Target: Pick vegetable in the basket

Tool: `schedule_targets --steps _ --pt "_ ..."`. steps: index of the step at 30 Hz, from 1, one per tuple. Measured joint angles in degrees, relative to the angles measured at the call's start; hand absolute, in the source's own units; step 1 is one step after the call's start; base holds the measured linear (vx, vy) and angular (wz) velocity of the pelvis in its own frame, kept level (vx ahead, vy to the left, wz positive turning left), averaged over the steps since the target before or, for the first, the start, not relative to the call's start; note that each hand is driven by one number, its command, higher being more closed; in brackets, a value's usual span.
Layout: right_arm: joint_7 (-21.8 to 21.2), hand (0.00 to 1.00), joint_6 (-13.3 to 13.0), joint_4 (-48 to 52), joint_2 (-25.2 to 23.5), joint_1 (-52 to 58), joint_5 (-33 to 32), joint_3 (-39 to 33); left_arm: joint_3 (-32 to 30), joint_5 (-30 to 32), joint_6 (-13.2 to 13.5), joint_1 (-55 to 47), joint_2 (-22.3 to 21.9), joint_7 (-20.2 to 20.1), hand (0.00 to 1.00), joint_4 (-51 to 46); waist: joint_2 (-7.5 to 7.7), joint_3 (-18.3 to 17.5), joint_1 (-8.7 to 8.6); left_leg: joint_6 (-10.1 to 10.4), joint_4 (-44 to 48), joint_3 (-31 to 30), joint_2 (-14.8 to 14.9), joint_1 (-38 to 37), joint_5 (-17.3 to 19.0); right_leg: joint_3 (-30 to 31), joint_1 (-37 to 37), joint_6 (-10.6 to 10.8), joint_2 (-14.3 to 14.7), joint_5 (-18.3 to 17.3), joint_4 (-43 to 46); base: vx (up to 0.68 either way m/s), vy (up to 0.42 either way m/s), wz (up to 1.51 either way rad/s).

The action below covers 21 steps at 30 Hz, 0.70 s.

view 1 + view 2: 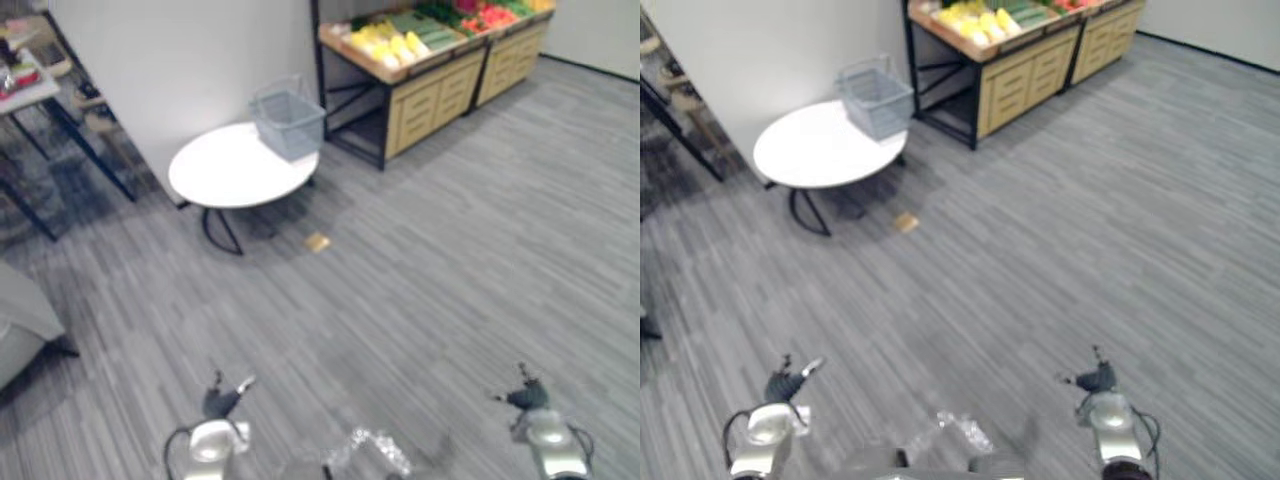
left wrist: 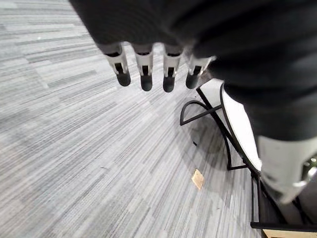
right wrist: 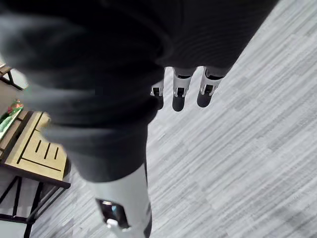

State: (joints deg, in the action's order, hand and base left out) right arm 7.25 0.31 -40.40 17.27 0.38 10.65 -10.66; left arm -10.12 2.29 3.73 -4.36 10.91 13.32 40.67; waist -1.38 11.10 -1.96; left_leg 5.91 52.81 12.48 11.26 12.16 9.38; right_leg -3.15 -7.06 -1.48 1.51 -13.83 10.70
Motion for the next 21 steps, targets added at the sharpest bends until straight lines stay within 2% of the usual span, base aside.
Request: schedule_targets --steps 1,2,4,5,6,8,9,10,11,12,13,14,15,16,17,18,19,20,21 --pt "0.36 0.00 0.04 0.53 0.07 -0.03 -0.04 -0.10 -0.12 -0.09 0.05 0.16 -0.01 0.00 0.00 -0.04 0.27 0.08 0.56 -0.63 -0.90 1.55 -0.05 2.85 3.00 1.50 -0.23 0.27 -1.10 -0.68 -0.21 0.23 0.029 -0.45" --pt "0.39 0.00 0.07 0.85 0.22 -0.08 -0.10 -0.16 -0.27 -0.29 0.10 0.15 -0.02 0.01 0.00 -0.07 0.41 0.15 0.57 -0.73 -2.75 2.37 -0.17 3.97 3.75 1.91 -0.24 0.37 -1.65 -0.73 -0.66 0.27 0.042 -0.42" --pt "0.18 0.00 0.10 1.52 0.31 -0.32 -0.15 0.01 -0.58 -2.09 0.11 -0.18 -0.04 0.01 0.00 -0.10 0.78 0.36 0.82 -0.83 -13.08 4.89 -1.43 6.18 3.85 3.21 -0.38 0.89 -3.47 -0.97 -2.27 0.27 0.078 -0.25" --pt "0.13 0.00 0.20 1.53 0.31 -0.36 -0.14 0.02 -0.93 -2.15 0.10 -0.39 -0.07 0.01 0.00 -0.10 1.06 0.58 0.85 -1.09 -21.79 5.43 -2.70 7.43 1.84 3.52 -1.32 1.37 -4.57 -1.23 -3.77 0.37 0.131 -0.12" --pt "0.02 0.00 0.23 1.51 0.31 -0.38 -0.14 0.03 -1.38 -2.15 0.09 -0.46 -0.09 0.03 0.00 -0.10 1.28 0.73 1.01 -1.25 -31.07 5.73 -3.84 8.42 -1.97 3.50 -2.61 2.42 -5.47 -1.21 -5.80 0.49 0.183 -0.10" --pt "0.00 0.00 0.14 1.16 0.27 -0.61 -0.08 0.02 -1.52 -2.13 0.11 -0.56 -0.10 0.02 0.00 -0.05 0.94 0.82 2.54 -1.57 -43.39 5.07 -4.58 8.76 -8.43 4.13 -4.97 5.32 -5.69 -2.43 -7.32 0.59 0.278 -0.29" --pt "-0.05 0.00 0.06 0.94 -0.08 -0.58 -0.01 0.12 -1.58 -2.13 0.10 -0.95 -0.24 0.01 0.00 0.29 0.79 0.70 3.09 -3.18 -44.13 3.75 -4.69 8.36 -12.54 4.60 -6.15 6.40 -6.02 -3.89 -6.52 0.55 0.300 -0.43" --pt "-0.13 0.00 0.01 0.87 -0.96 -0.45 0.01 0.38 -1.70 -2.12 0.10 -1.51 -0.38 -0.04 0.00 0.48 1.73 0.80 3.76 -5.39 -43.13 3.42 -5.82 7.65 -15.07 5.16 -6.02 7.52 -7.47 -4.81 -4.16 0.44 0.257 -0.29" --pt "-0.22 0.00 0.00 0.82 -1.63 -0.19 0.02 0.67 -1.75 -2.11 0.10 -1.63 -0.55 -0.08 0.00 0.49 3.08 0.66 3.78 -6.75 -42.03 3.67 -6.82 7.66 -13.76 5.31 -5.24 7.96 -8.59 -5.12 -1.66 0.44 0.230 -0.10" --pt "-0.39 0.00 -0.18 0.83 -2.67 -0.20 0.63 1.09 -1.75 -2.00 0.08 -1.96 -1.13 -0.35 0.00 0.46 4.63 0.43 3.78 -7.54 -39.86 4.13 -8.37 7.59 -10.48 5.37 -2.28 8.03 -10.24 -5.07 6.12 0.73 0.332 0.07" --pt "-0.37 0.00 -0.28 0.84 -3.77 0.10 0.66 1.81 -1.72 -2.02 -0.04 -2.40 -1.38 -0.86 0.00 0.54 6.87 0.93 3.62 -8.80 -36.93 4.47 -10.44 5.33 -6.52 6.19 1.28 11.99 -11.97 -2.75 18.75 0.63 0.269 0.12" --pt "-0.37 0.00 -0.28 0.84 -3.98 0.21 0.67 1.98 -1.72 -2.03 -0.07 -2.56 -1.36 -0.92 0.00 0.54 7.16 1.06 3.61 -9.13 -36.51 4.50 -10.78 4.62 -5.67 6.51 1.93 13.67 -12.30 -1.61 21.64 0.75 0.301 0.16" --pt "-0.38 0.00 -0.28 0.87 -4.83 0.89 0.81 2.29 -1.68 -2.02 -0.15 -3.14 -1.27 -1.12 0.00 0.52 7.87 1.39 3.43 -9.79 -35.81 4.08 -12.01 1.23 -2.73 7.52 4.21 17.98 -12.87 5.47 31.30 0.47 0.173 0.28" --pt "-0.39 0.00 -0.26 0.93 -5.17 1.56 1.24 2.79 -1.20 -2.02 -0.18 -3.35 -1.22 -1.21 0.00 0.43 7.69 1.53 2.93 -10.64 -35.94 3.00 -12.46 -2.33 -0.41 7.98 6.70 18.36 -12.60 9.62 40.77 0.68 0.229 0.38" --pt "-0.40 0.00 -0.26 1.25 -5.18 1.76 2.25 3.40 -0.68 -2.02 -0.17 -3.38 -1.16 -1.20 0.00 0.39 7.27 1.74 2.82 -10.83 -36.71 2.16 -12.68 -5.61 0.97 7.69 9.59 17.84 -12.27 9.28 48.31 0.53 0.131 0.44" --pt "-0.37 0.00 -0.29 2.04 -5.09 1.76 2.98 4.40 0.05 -2.01 -0.17 -3.48 -1.18 -1.20 0.00 0.22 6.37 1.96 2.20 -10.64 -38.86 0.96 -12.68 -9.97 1.38 5.78 13.78 15.12 -11.92 7.78 55.59 0.64 0.115 0.49" --pt "-0.37 0.00 -0.29 3.46 -5.11 1.78 3.01 4.68 0.72 -2.00 -0.18 -3.10 -1.16 -1.18 0.00 0.21 5.64 2.06 1.54 -10.63 -41.67 -0.92 -12.64 -13.89 1.38 3.69 17.74 11.16 -11.66 5.50 58.28 0.54 0.062 0.54" --pt "-0.35 0.00 -0.39 4.18 -5.11 1.75 3.02 4.68 0.96 -2.00 -0.17 -2.78 -1.15 -1.18 0.00 0.20 5.26 2.18 1.00 -10.60 -43.02 -1.99 -12.55 -15.63 1.35 2.38 19.64 9.60 -11.68 4.54 58.24 0.55 0.010 0.82" --pt "-0.33 0.00 -0.58 5.89 -5.09 1.59 3.02 4.58 1.62 -2.00 -0.15 -1.72 -0.94 -1.17 0.00 0.21 4.53 2.65 0.07 -10.59 -45.08 -4.40 -12.14 -19.22 1.34 -0.21 23.54 6.58 -11.73 2.69 53.65 0.43 -0.027 0.75"
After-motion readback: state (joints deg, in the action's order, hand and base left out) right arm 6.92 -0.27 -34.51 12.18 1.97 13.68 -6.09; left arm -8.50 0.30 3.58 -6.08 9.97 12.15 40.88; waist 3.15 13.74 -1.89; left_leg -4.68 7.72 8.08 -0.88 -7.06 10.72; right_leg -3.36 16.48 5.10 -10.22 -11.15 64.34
